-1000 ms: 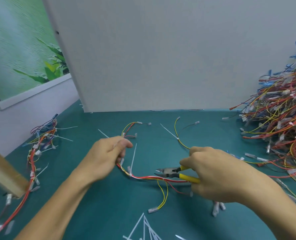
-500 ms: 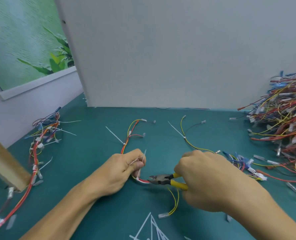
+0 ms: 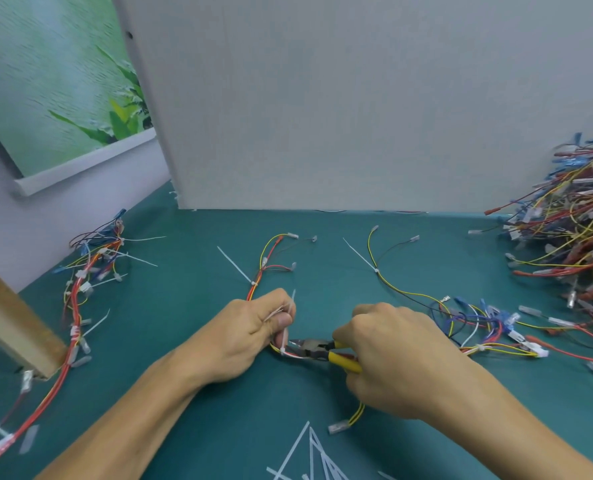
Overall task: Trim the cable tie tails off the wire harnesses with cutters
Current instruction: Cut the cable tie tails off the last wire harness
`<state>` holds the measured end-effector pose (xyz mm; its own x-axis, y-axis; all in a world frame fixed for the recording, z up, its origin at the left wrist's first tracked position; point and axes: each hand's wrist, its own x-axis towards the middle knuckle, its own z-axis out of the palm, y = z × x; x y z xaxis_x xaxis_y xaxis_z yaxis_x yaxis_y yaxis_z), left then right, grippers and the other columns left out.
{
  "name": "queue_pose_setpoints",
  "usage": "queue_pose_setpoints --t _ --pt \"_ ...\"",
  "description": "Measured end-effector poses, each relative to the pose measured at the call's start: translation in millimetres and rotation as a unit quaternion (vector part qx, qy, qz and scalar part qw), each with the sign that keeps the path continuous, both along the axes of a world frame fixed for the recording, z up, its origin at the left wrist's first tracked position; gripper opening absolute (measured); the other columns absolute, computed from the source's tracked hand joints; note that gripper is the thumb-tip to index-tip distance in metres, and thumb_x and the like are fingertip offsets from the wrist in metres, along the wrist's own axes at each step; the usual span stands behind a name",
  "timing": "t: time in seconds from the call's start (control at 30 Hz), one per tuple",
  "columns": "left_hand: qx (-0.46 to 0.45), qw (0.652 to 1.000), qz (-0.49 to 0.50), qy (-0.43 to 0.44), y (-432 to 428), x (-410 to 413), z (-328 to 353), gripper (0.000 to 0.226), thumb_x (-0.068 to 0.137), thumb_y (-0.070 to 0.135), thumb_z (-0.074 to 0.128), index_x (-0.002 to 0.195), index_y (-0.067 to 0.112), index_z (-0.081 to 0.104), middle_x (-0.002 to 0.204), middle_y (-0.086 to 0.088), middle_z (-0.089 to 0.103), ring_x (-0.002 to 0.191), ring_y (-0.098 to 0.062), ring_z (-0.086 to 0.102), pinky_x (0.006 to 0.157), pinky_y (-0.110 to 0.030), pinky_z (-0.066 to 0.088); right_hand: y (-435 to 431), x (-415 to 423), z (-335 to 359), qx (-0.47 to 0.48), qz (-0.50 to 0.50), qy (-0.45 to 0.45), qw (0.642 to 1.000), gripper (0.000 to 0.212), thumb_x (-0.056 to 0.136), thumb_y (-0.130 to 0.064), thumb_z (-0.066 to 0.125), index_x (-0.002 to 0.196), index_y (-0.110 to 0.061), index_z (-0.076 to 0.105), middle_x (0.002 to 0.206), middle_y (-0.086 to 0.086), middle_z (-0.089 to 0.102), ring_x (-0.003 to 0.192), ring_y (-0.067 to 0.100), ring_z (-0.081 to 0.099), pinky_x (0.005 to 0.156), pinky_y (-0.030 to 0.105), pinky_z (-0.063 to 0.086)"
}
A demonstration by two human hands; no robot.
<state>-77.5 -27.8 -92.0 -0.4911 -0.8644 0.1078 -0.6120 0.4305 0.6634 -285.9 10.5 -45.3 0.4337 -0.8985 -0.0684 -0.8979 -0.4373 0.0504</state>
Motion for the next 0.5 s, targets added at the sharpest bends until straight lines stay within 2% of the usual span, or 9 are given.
queue_pose_setpoints --t 0.5 --pt "-0.004 1.000 -0.002 -0.002 -1.5 0.8 -1.9 0.020 0.102 0.027 0.039 0.084 0.032 0.042 0.072 0.012 0.061 0.060 -0.004 0.048 0.061 -0.012 0.035 -1.3 -5.1 2.0 0.011 0.009 -0.043 0.999 0.016 0.084 -0.033 0.052 0.076 -0.020 0.047 0.078 -0.004 0.039 0.077 0.030 0.046 0.048 0.027 0.024"
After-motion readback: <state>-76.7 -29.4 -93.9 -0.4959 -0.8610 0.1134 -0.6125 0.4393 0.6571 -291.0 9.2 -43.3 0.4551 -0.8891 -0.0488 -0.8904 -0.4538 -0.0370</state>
